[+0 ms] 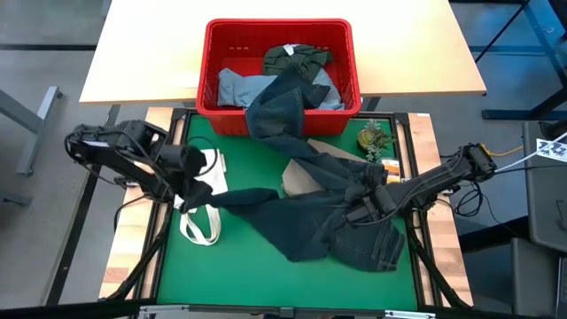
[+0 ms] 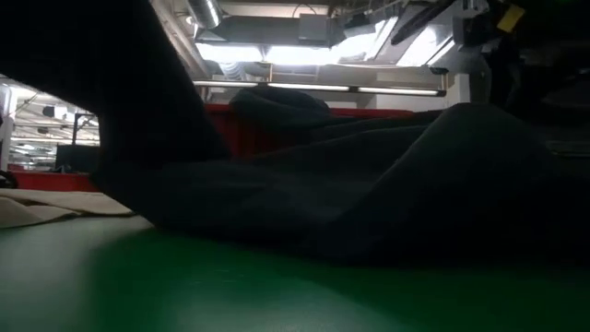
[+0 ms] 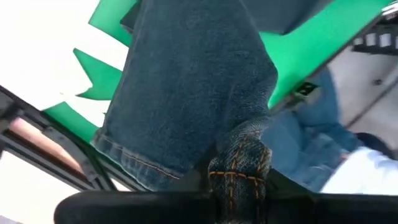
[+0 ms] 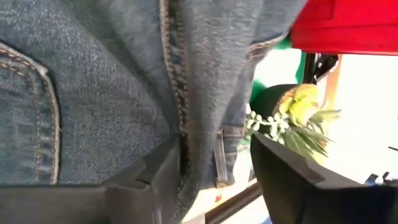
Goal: Fold Laundry from Bin
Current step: Fold the dark blue jeans
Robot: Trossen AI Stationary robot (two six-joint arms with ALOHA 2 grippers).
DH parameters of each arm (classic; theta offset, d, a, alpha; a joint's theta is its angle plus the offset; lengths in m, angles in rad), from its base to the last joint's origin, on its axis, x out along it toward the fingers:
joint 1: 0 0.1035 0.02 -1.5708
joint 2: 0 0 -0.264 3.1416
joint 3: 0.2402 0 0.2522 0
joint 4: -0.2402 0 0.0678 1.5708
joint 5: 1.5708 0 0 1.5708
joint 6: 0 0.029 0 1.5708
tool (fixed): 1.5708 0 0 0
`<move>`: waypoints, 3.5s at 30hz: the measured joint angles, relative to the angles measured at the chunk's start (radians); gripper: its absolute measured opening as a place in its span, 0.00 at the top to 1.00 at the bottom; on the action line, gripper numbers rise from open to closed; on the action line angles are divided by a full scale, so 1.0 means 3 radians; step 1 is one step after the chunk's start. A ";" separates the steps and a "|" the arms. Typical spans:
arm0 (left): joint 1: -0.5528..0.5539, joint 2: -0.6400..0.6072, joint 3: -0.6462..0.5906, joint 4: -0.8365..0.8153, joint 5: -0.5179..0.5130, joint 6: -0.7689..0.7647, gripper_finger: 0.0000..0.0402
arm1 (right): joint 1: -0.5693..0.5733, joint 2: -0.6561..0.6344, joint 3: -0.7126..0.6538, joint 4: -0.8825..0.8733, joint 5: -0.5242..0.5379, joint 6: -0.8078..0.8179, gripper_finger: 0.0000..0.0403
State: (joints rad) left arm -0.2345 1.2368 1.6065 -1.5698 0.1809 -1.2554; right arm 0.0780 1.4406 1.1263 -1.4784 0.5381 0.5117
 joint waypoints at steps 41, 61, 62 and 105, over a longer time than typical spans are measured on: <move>-0.0443 0.0180 -0.0347 0.0160 -0.0397 0.0374 0.96 | 0.0993 0.1602 0.0727 0.3964 -0.0439 -0.1883 0.51; -0.0441 0.0180 -0.0347 0.0178 -0.0293 0.0373 0.96 | 0.0569 0.2233 0.1064 0.3008 -0.0487 -0.0924 0.74; -0.0441 0.0180 -0.0347 0.0178 -0.0293 0.0373 0.96 | 0.0572 0.2234 0.1064 0.3030 -0.0489 -0.0941 0.80; -0.0485 0.0174 -0.1994 0.0084 -0.0420 -0.0630 0.90 | 0.0908 0.0810 0.1487 0.0916 0.0174 -0.0023 0.98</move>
State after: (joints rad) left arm -0.3801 1.2888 1.0085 -1.5447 0.0548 -1.4444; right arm 0.3503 1.6836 1.5724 -1.2036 0.5902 0.5049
